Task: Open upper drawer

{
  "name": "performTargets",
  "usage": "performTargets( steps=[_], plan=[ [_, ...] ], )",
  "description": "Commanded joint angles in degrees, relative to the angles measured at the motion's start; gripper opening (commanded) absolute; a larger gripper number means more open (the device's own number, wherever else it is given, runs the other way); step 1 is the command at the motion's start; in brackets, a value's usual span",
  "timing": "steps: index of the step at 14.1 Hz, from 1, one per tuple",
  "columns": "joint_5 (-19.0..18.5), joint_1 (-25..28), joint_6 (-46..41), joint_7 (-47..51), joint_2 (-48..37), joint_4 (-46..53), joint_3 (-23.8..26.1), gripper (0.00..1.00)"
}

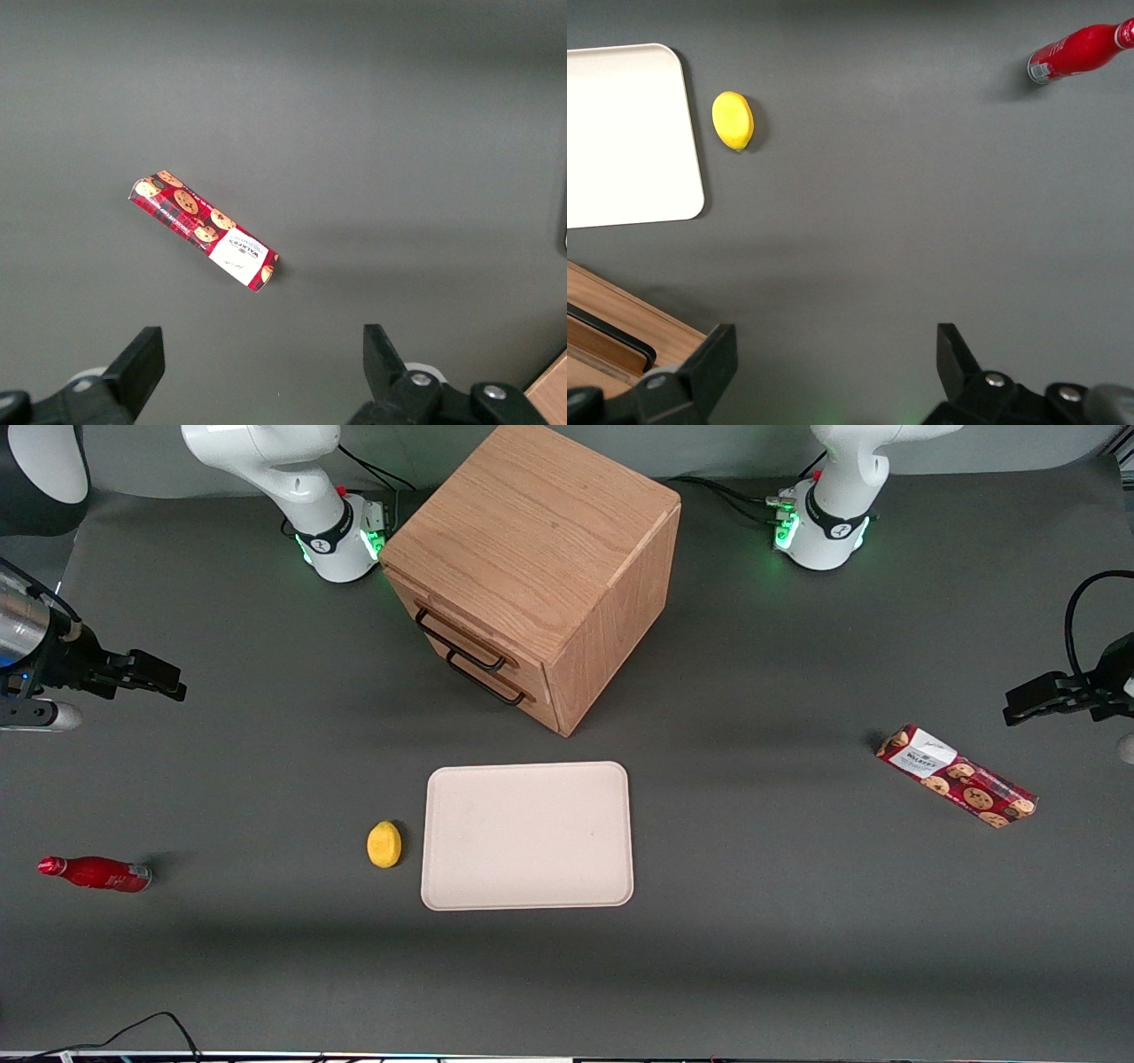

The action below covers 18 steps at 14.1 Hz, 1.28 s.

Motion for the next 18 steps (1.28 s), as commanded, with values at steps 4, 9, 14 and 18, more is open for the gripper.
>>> performTargets(
  steps=[4, 9, 14, 18],
  plan=[
    [1.05, -0.12, 0.27, -0.11, -0.26, 0.45, -0.06, 1.00],
    [0.70, -0.04, -0.08, -0.28, -0.26, 0.45, 0.02, 1.00],
    [0.87, 1.28, -0.96, -1.16, -0.69, 0.63, 0.64, 1.00],
    [1.05, 8.38, -4.55, -2.13, -1.05, 1.85, 0.64, 1.00]
  ],
)
